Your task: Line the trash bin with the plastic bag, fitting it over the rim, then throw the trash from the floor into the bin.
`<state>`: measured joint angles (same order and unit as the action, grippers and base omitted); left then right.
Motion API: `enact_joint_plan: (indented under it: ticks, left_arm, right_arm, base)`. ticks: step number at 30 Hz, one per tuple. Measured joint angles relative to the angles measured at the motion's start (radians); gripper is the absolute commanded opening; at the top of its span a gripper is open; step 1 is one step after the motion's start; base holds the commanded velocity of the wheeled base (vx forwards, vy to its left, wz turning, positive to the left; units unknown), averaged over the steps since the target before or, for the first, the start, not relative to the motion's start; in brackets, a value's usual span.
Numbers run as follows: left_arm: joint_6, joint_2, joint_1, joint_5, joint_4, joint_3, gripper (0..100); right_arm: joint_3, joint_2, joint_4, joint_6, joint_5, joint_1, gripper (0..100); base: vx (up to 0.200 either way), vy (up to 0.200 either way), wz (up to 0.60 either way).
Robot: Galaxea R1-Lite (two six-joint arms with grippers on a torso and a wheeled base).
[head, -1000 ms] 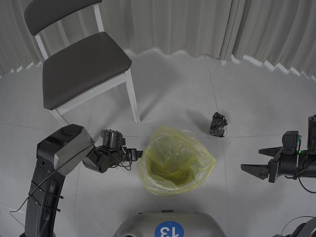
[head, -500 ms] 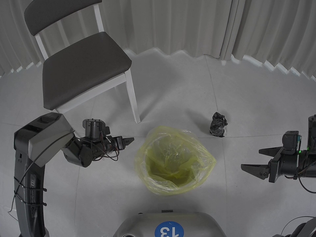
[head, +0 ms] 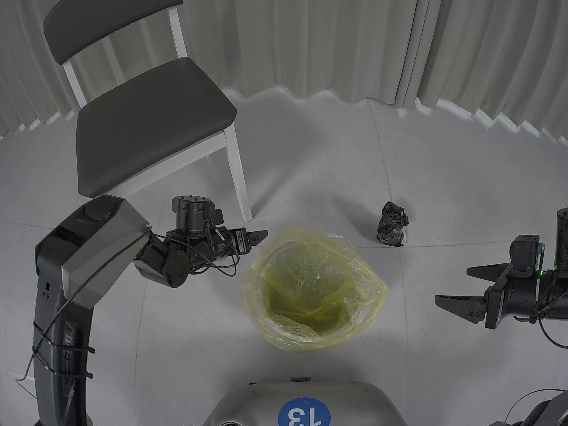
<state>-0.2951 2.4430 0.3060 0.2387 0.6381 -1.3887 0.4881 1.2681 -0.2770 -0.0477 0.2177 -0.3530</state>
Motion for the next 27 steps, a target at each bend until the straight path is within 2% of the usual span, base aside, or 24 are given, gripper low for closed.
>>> enact_joint_plan:
  ticks: [16,22,27]
  left_arm:
    - [0.018,0.200,0.029,-0.004,-0.130,-0.266,100]
    - [0.023,0.276,0.027,-0.035,-0.208,-0.376,100]
    - [0.023,0.330,0.026,-0.043,-0.213,-0.425,100]
  right_arm:
    - [0.000,0.007,-0.002,0.001,0.010,0.007,100]
    - [0.000,0.010,-0.001,0.001,0.011,0.009,100]
    - [-0.001,0.015,0.000,0.003,0.011,0.010,100]
  base:
    - [0.000,0.000,0.00]
    - [0.000,0.000,0.00]
    - [0.000,0.000,0.00]
